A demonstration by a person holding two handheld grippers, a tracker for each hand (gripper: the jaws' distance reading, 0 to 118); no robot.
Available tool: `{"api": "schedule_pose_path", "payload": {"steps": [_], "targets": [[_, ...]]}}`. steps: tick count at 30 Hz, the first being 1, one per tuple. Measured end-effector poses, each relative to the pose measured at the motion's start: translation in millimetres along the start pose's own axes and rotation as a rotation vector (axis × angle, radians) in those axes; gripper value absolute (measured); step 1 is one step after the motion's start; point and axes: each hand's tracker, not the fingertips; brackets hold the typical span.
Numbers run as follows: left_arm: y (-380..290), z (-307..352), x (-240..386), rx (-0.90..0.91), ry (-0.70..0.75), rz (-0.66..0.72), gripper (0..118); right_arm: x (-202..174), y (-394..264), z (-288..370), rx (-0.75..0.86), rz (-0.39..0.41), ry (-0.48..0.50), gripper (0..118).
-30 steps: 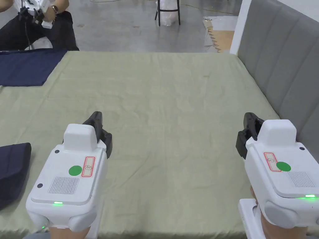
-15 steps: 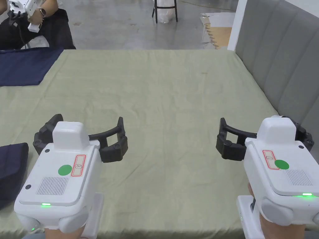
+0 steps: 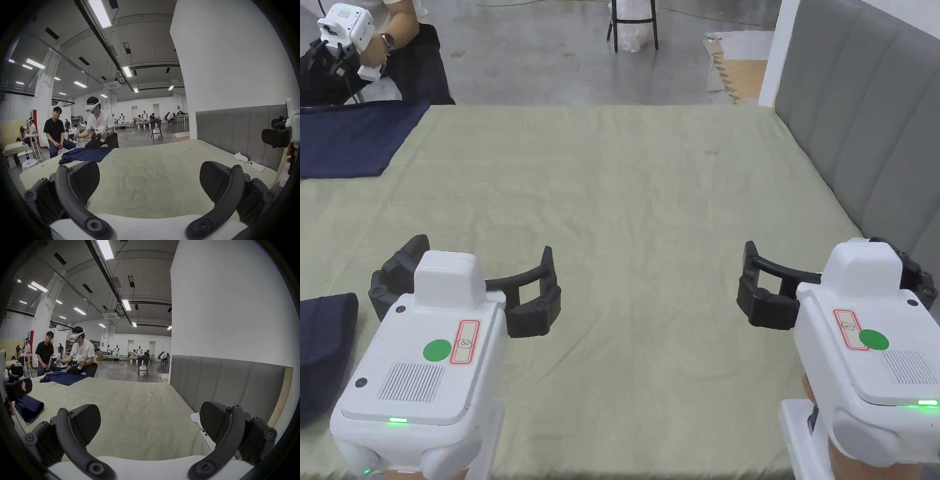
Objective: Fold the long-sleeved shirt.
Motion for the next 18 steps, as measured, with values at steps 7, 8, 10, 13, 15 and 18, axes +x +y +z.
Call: {"api": "schedule_pose_path", "payload": {"steps": [7, 8, 10, 13, 15, 18], "targets": [[1.0, -1.4, -4.7, 0.007, 0.000, 0.022, 111, -4.2, 0.4, -3.5, 0.000, 0.019, 0.010, 118], [1.2, -2.1, -4.7, 0.005, -0.001, 0.020, 111, -5.5, 0.4, -3.9, 0.002, 0.019, 0.004, 118], [1.3, -0.1, -2.6, 0.010, -0.001, 0.006, 111, -5.4, 0.9, -4.7, 0.003, 0.019, -0.006, 118], [1.6, -1.2, -2.4, 0.017, 0.003, -0.002, 111, -4.5, 2.4, -4.3, 0.005, 0.017, -0.004, 118], [1.7, 0.1, -0.7, 0.014, -0.002, 0.004, 111, -4.8, 3.4, -3.6, 0.009, 0.018, -0.005, 118], [1.6, 0.5, 1.5, 0.013, -0.002, 0.000, 111, -4.2, 4.2, -3.4, 0.014, 0.015, -0.006, 118]]}}
